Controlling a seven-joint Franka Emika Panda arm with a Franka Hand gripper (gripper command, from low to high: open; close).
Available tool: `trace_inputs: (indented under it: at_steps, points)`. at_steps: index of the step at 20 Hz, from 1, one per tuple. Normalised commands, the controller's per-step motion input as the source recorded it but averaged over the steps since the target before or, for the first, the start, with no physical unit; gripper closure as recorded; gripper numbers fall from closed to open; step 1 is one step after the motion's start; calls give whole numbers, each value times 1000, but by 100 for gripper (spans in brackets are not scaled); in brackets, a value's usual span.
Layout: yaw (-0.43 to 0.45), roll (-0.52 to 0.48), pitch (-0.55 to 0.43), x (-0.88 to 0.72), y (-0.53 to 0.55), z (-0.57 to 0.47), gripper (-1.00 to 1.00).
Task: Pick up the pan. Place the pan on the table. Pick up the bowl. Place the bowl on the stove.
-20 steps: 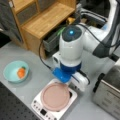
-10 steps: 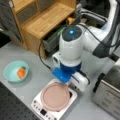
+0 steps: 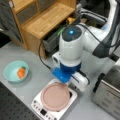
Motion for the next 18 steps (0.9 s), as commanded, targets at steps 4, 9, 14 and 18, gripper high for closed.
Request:
trace_inputs:
  at_steps: [4,9,14,18]
  points:
    - [20,-83,-10,81,57,51,100]
    - [16,-74,-6,92,78,58,100]
    - [22,-73,2,85,53,61,100]
    - [26,-66,6,68,14,90,100]
